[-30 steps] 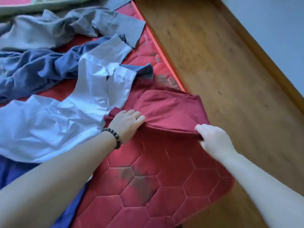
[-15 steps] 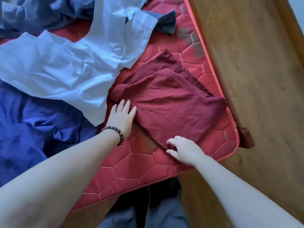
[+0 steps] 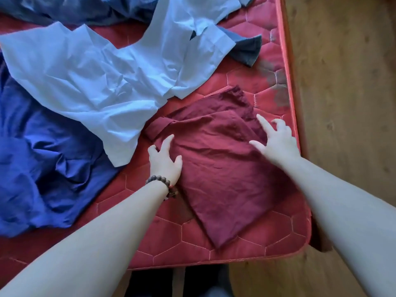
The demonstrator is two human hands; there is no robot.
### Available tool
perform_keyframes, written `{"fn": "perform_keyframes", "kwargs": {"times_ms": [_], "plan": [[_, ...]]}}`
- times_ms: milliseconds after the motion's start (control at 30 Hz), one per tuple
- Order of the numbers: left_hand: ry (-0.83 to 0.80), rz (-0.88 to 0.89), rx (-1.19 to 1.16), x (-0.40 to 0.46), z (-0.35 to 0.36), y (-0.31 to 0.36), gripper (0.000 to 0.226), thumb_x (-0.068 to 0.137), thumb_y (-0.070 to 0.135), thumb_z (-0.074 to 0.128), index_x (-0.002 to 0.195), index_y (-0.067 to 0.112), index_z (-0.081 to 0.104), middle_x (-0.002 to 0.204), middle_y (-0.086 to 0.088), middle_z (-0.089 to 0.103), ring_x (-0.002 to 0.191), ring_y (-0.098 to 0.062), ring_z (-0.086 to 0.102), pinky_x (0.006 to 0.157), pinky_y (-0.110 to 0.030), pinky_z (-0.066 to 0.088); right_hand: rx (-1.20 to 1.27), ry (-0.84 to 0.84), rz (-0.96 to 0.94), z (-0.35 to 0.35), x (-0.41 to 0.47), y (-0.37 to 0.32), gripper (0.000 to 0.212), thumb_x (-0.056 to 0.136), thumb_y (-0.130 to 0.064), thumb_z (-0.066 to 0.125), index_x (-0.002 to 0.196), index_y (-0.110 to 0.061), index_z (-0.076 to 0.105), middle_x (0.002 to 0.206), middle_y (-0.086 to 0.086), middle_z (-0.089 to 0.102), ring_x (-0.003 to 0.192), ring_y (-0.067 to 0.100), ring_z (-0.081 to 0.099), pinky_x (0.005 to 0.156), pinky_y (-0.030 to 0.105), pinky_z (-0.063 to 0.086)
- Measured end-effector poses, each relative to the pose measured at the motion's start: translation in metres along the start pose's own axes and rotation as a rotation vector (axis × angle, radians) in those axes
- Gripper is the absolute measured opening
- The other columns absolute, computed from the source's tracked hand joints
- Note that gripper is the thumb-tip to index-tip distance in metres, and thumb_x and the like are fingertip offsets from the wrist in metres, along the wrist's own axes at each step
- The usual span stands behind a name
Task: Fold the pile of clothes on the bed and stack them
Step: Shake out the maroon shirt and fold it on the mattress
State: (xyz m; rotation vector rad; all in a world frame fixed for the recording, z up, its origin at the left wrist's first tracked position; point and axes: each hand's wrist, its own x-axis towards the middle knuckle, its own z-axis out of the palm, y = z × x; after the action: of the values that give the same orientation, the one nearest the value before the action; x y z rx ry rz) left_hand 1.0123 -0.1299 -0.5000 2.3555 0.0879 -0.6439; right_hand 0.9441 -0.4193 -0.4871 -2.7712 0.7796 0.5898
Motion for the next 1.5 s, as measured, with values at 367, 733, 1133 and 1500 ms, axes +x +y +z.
{"fn": "perform_keyframes", "kwargs": {"times_ms": [367, 733, 1133, 1500], "plan": [[0.009, 0.245, 0.222, 0.034, 0.039, 0.043, 0.065, 0.088, 0.002, 0.057, 0.144, 0.032, 0.041, 0.152, -0.012, 0.026, 0.13, -0.033, 0.035, 0.105, -0.038, 0.034, 0.113, -0.033, -0.003, 0.025, -0.017, 0.024, 0.07, 0.1, -0.03, 0.047, 0.152, -0.042, 0.001, 0.093, 0.014, 0.063, 0.089, 0.037, 0.059, 0.073, 0.041, 0.041], [-0.073, 0.356, 0.017, 0.058, 0.062, 0.095, 0.068, 0.081, 0.015, 0.072, 0.142, 0.026, 0.043, 0.157, -0.007, 0.017, 0.145, -0.016, 0.021, 0.107, -0.013, 0.015, 0.452, 0.107, 0.133, 0.028, -0.049, 0.071, 0.079, 0.094, -0.028, 0.057, 0.152, -0.039, 0.005, 0.102, 0.006, 0.045, 0.083, 0.027, 0.053, 0.077, 0.036, 0.043], [0.231, 0.464, -0.019, 0.072, 0.049, 0.114, 0.031, 0.079, 0.002, 0.058, 0.107, 0.012, 0.061, 0.136, -0.013, 0.044, 0.12, -0.014, 0.046, 0.108, -0.028, 0.036, 0.407, 0.375, 0.231, 0.005, 0.011, 0.053, 0.052, 0.087, -0.009, 0.057, 0.137, -0.022, 0.051, 0.139, 0.012, 0.036, 0.119, 0.031, 0.044, 0.102, 0.036, 0.033], [-0.059, 0.754, 0.937, 0.049, 0.109, 0.065, 0.076, 0.091, 0.051, 0.009, 0.153, 0.007, 0.011, 0.162, -0.01, 0.009, 0.15, -0.021, 0.004, 0.121, -0.043, 0.0, 0.022, 0.234, -0.345, 0.074, 0.014, -0.034, 0.058, 0.088, -0.027, 0.036, 0.142, -0.009, 0.045, 0.152, 0.012, 0.038, 0.141, 0.026, 0.035, 0.113, 0.053, 0.029]]}}
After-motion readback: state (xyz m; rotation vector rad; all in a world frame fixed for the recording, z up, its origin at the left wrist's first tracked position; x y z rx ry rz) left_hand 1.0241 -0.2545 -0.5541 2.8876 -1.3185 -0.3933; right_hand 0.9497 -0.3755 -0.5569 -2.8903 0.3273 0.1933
